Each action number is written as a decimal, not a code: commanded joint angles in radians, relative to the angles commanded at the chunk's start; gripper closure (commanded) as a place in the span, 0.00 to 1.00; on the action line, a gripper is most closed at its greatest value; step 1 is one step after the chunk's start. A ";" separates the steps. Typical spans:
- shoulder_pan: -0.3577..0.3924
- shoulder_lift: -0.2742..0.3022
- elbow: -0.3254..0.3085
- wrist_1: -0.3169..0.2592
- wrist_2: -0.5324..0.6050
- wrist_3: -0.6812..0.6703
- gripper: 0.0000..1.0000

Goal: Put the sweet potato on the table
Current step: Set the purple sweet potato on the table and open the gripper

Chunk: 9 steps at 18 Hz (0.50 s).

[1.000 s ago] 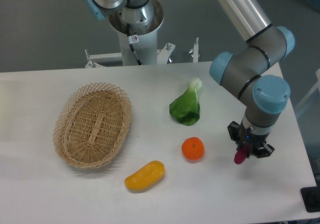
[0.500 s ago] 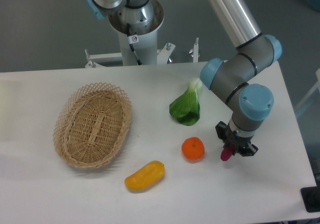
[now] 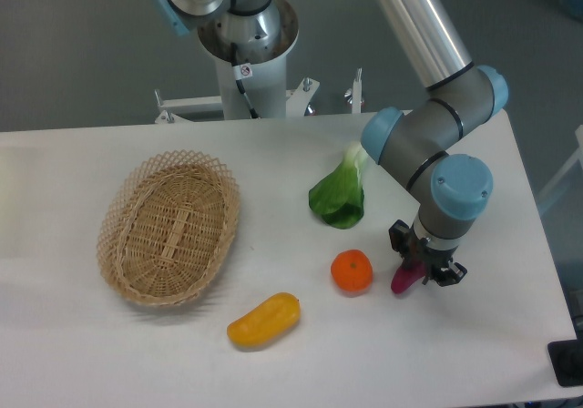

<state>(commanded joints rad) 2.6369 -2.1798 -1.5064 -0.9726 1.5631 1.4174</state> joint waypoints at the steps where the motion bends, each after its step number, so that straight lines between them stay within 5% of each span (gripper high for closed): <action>1: 0.000 0.000 0.000 0.003 0.000 0.000 0.21; 6: 0.000 0.008 0.034 0.003 0.000 0.002 0.00; 9: 0.006 0.014 0.069 -0.003 -0.005 0.023 0.00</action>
<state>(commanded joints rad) 2.6430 -2.1660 -1.4374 -0.9756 1.5586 1.4403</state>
